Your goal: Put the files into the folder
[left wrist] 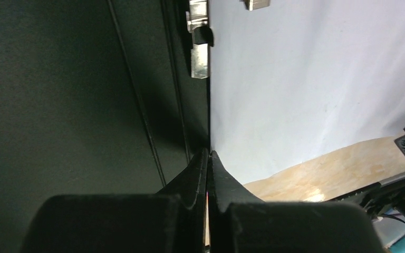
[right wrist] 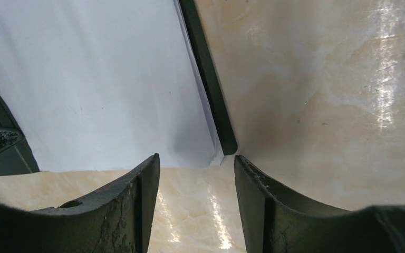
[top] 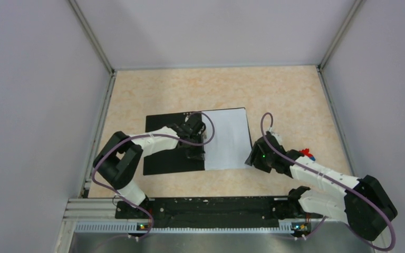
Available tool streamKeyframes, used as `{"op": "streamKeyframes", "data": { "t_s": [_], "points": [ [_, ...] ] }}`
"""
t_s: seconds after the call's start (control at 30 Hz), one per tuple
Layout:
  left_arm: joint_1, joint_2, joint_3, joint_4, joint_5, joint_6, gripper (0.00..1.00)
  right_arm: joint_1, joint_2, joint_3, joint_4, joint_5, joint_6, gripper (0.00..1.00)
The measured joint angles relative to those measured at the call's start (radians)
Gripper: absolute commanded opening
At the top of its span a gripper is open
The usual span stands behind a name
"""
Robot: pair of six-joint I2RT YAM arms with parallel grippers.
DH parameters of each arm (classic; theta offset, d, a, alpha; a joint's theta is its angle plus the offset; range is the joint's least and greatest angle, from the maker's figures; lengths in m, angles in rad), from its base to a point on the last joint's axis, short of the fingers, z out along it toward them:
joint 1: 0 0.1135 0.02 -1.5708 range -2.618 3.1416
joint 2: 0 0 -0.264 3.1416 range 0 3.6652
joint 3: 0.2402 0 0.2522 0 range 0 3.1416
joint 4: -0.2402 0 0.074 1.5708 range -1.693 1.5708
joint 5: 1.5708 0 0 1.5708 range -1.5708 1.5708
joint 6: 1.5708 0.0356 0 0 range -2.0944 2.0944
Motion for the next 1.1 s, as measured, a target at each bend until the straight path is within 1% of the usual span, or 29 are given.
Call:
{"op": "streamKeyframes", "data": {
  "t_s": [0.03, 0.17, 0.23, 0.37, 0.57, 0.7, 0.8, 0.93, 1.1],
  "points": [
    [0.000, 0.000, 0.000, -0.006, -0.007, 0.003, 0.00, 0.000, 0.000, 0.002, -0.007, 0.003, -0.003, 0.57],
    [0.000, -0.002, 0.005, -0.032, -0.033, 0.015, 0.00, 0.000, 0.000, 0.030, -0.056, 0.022, -0.020, 0.71],
    [0.001, -0.005, 0.010, -0.046, -0.047, 0.022, 0.00, 0.000, 0.000, 0.055, -0.085, 0.036, -0.037, 0.73],
    [0.007, -0.006, 0.032, -0.064, -0.068, 0.040, 0.00, -0.023, 0.035, 0.136, -0.097, 0.042, -0.083, 0.65],
    [0.011, -0.005, 0.055, -0.066, -0.086, 0.053, 0.00, -0.106, 0.180, 0.231, -0.026, 0.024, -0.158, 0.59],
    [0.012, 0.010, 0.055, -0.067, -0.098, 0.058, 0.00, -0.193, 0.290, 0.286, 0.043, -0.006, -0.213, 0.56],
    [0.016, 0.017, 0.054, -0.067, -0.107, 0.061, 0.00, -0.239, 0.393, 0.361, 0.089, -0.022, -0.250, 0.54],
    [0.032, 0.017, 0.047, -0.067, -0.116, 0.067, 0.00, -0.270, 0.550, 0.489, 0.163, -0.043, -0.289, 0.54],
    [0.057, 0.017, 0.043, -0.063, -0.111, 0.068, 0.00, -0.283, 0.692, 0.608, 0.204, -0.042, -0.320, 0.54]
  ]
}}
